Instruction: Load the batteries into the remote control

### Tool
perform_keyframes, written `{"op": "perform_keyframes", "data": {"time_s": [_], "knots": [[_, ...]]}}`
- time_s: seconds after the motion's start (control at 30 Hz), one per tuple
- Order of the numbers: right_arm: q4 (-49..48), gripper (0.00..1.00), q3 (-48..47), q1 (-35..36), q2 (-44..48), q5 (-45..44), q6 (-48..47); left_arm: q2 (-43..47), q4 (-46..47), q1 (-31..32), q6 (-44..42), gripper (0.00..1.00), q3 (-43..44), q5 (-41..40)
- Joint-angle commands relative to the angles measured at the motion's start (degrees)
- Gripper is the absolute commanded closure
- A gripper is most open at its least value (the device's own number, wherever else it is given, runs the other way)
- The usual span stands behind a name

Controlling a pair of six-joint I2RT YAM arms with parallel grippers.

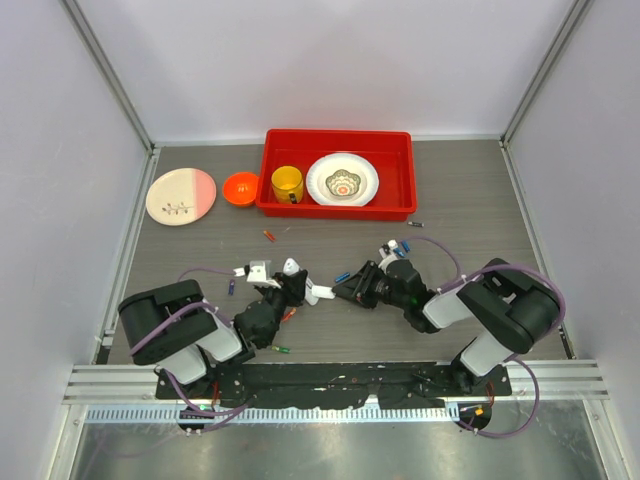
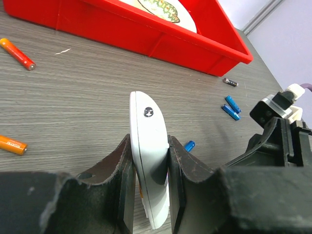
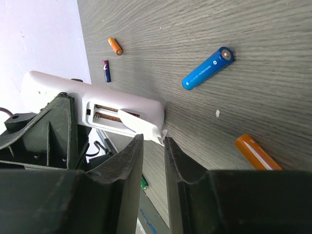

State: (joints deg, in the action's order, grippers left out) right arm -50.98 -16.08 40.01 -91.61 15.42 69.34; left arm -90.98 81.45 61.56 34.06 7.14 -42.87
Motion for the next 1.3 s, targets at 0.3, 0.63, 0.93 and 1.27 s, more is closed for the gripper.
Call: {"op": "perform_keyframes", "data": {"time_s": [0.3,0.63,0.93,1.27], "knots": [[7.82,0.60,-0.80,-0.81,8.55,-1.80,-6.06,2.56,4.07,0.31,-4.44,1.00,-1.95,-5.12],[27.83,0.51,-9.04,-0.90,21.97,-5.99,-18.52,11.77,-2.34,0.31,-8.57,1.00,-1.25,-7.66],[61.16,0.46,-23.11,1.21,31.93,-32.18,-39.10,37.18,-47.96,-4.24,7.05,1.00,11.07,12.86],[74.53,0.37,-29.89,5.52,31.32,-53.03,-45.79,43.96,-44.63,-21.91,21.83,1.00,5.61,48.65]]}}
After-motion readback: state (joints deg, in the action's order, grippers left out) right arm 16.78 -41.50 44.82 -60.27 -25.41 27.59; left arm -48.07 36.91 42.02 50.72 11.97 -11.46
